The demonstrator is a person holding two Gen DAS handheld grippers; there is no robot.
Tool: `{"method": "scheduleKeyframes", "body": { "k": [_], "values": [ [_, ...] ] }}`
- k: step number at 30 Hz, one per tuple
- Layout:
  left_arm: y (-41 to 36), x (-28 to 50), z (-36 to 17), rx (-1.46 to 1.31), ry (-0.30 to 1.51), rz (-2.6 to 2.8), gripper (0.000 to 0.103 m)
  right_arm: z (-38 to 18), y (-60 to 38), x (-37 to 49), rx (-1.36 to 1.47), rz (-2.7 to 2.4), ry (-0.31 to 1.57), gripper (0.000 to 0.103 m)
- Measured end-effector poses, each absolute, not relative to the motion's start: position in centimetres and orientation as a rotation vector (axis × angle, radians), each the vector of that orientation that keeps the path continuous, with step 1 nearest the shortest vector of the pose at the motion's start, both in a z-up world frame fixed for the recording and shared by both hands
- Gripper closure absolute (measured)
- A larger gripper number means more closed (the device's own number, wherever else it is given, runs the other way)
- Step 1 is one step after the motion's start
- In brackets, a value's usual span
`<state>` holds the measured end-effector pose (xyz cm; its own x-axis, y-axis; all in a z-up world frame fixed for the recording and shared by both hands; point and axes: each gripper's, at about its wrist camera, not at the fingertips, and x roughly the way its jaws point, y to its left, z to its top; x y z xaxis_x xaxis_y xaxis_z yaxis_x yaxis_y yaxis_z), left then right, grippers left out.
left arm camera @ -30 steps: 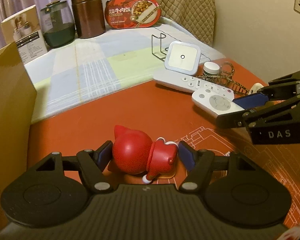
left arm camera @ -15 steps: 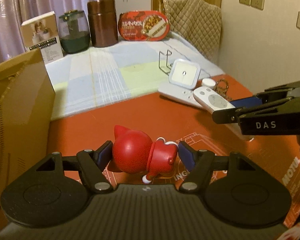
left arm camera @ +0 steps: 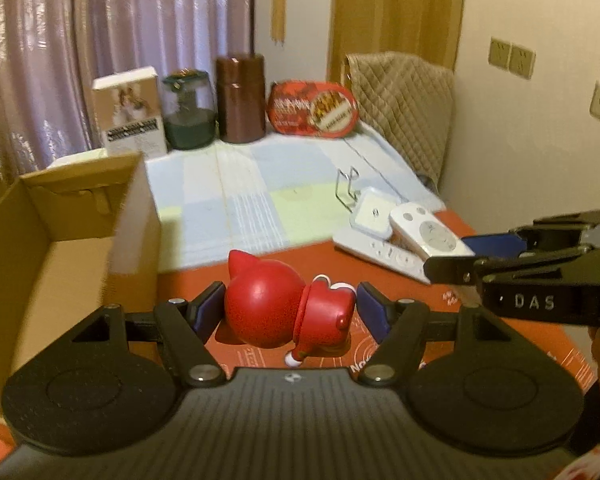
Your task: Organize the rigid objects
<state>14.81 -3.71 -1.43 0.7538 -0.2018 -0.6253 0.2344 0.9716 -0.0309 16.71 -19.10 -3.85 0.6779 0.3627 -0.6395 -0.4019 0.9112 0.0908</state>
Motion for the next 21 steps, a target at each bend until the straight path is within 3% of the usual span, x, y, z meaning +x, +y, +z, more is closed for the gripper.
{"method": "scheduleKeyframes", "body": {
  "k": [10,21],
  "values": [
    [4.0,12.7,3.1,0.045,0.631,-0.103,0.036,0.2,-12.4,14.9,-0.062,0.564,0.656,0.066],
    [14.4,13.1,2.7,0.063,0.68,0.047,0.036,0.5,-2.4,16.2,-0.089,0.709,0.681,0.066]
  ]
}}
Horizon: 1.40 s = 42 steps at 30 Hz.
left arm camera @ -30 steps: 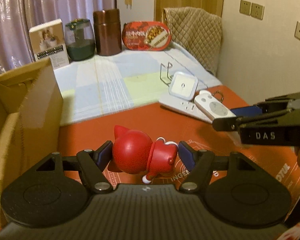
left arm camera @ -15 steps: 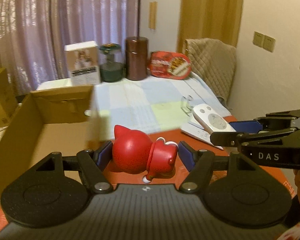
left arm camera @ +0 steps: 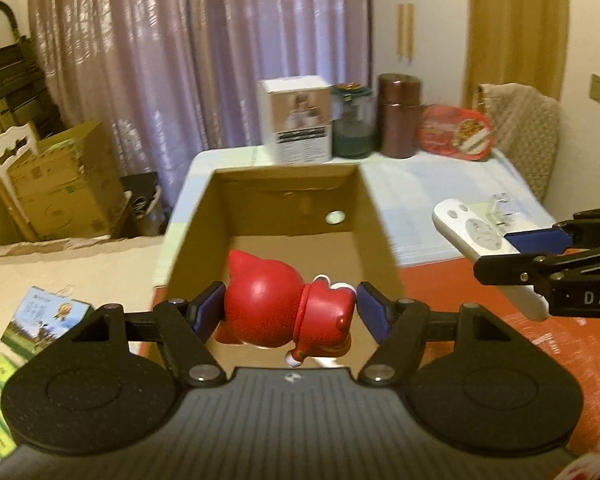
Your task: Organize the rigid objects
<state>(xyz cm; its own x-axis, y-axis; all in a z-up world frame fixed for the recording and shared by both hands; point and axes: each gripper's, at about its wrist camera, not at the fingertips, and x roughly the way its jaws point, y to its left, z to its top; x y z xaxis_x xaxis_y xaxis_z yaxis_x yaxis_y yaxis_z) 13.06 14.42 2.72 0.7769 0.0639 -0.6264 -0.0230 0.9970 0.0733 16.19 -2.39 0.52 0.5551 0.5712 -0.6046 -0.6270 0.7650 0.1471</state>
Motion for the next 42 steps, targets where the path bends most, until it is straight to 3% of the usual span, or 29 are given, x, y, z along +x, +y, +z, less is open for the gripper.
{"method": "scheduleKeyframes", "body": {
  "k": [15,42],
  "values": [
    [19.6,15.8,-0.3,0.065,0.739,0.068,0.036,-2.2,6.1,19.2,-0.133,0.782,0.748,0.066],
    [20.4,19.4,-3.3,0.057,0.785,0.015,0.035,-4.7,7.6,21.7,-0.139,0.759,0.801,0.066]
  ]
}}
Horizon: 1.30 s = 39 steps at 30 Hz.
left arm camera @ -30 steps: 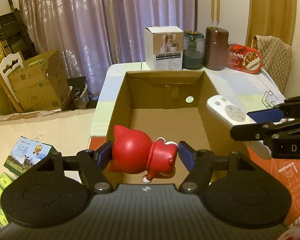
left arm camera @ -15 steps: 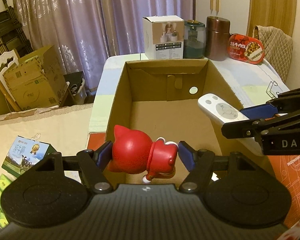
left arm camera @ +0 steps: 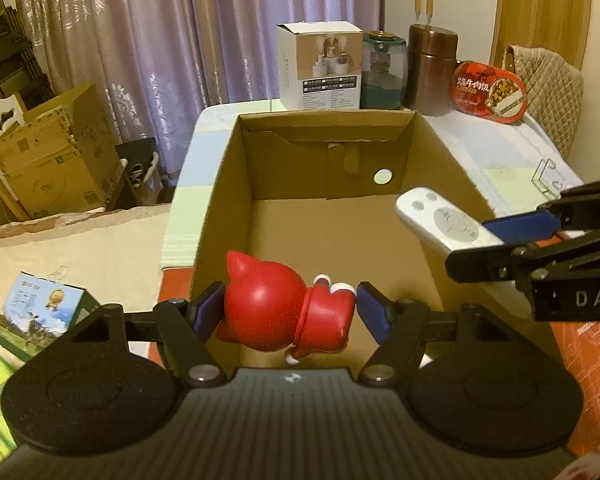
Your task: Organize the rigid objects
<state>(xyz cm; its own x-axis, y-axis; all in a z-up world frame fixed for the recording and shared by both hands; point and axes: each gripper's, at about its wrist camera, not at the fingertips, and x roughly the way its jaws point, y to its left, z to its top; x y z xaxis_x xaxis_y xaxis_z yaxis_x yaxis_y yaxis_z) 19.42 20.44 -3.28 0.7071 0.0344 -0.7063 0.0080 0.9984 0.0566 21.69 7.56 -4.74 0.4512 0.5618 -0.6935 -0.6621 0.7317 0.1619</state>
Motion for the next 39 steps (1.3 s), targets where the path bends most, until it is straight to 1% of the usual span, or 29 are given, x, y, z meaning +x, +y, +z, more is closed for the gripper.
{"method": "scheduleKeyframes", "body": {
  "k": [2,3,4,12,34,35,36,37,39],
  "values": [
    [20.5,19.8,-3.4,0.05,0.788,-0.004,0.035,-4.8,7.5,21.6,-0.135,0.757,0.801,0.066],
    [20.5,19.9,-3.3,0.057,0.784,0.007,0.031,-4.8,7.5,21.7,-0.135,0.755,0.801,0.066],
    [20.5,19.9,-3.2,0.068,0.776,0.025,0.03,-4.8,7.5,21.8,-0.133,0.754,0.802,0.066],
    [21.1,18.8,-2.2,0.059,0.743,0.054,0.03,-4.7,7.1,21.7,-0.125,0.747,0.803,0.066],
    [21.2,18.0,-2.0,0.049,0.74,0.062,0.03,-4.2,6.7,21.8,-0.062,0.759,0.807,0.066],
    [21.2,18.0,-2.0,0.049,0.74,0.062,0.03,-4.2,6.6,21.9,-0.055,0.76,0.799,0.065],
    [21.2,18.0,-1.9,0.047,0.739,0.061,0.03,-4.1,6.6,21.9,-0.056,0.75,0.794,0.062],
    [21.2,17.9,-1.9,0.045,0.738,0.059,0.03,-3.9,6.5,21.9,-0.054,0.74,0.79,0.057],
    [21.1,17.8,-1.8,0.042,0.735,0.06,0.03,-3.6,6.2,21.9,-0.035,0.747,0.783,0.054]
  ]
}}
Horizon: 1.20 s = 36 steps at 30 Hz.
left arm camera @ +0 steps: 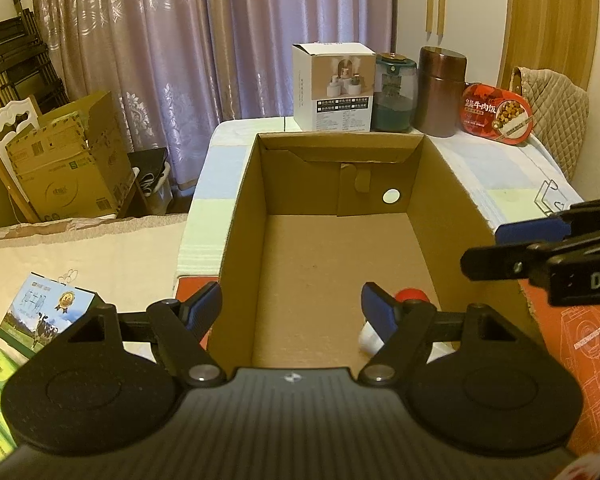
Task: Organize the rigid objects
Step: 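Move both tools back over the table toward the remaining items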
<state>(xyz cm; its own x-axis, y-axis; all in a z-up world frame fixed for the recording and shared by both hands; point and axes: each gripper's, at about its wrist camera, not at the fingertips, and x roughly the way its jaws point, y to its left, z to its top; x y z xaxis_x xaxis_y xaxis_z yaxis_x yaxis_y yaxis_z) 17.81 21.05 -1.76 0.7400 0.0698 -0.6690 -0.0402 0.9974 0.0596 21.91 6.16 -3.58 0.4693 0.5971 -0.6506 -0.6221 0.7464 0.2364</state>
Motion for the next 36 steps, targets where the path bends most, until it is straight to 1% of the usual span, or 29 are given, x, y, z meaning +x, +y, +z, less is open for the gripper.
{"method": "scheduleKeyframes", "body": {
  "k": [8,14,22,28,36],
  "values": [
    [20.1,16.6,0.1,0.017,0.706,0.055,0.03,-1.6,3.8,20.5,-0.021,0.725,0.732,0.052],
    [17.9,14.8,2.3,0.003,0.67,0.025,0.03,0.2,0.8,18.3,-0.007,0.682,0.706,0.048],
    [12.9,11.8,5.0,-0.004,0.618,-0.042,0.03,2.3,-5.2,14.4,0.018,0.588,0.665,0.044],
    [8.6,10.0,6.5,-0.007,0.585,-0.103,0.029,2.6,-10.8,11.2,0.013,0.489,0.644,0.041],
    [3.1,8.9,6.4,-0.02,0.584,-0.182,0.028,1.9,-18.6,8.2,0.005,0.347,0.641,0.038]
  ]
}}
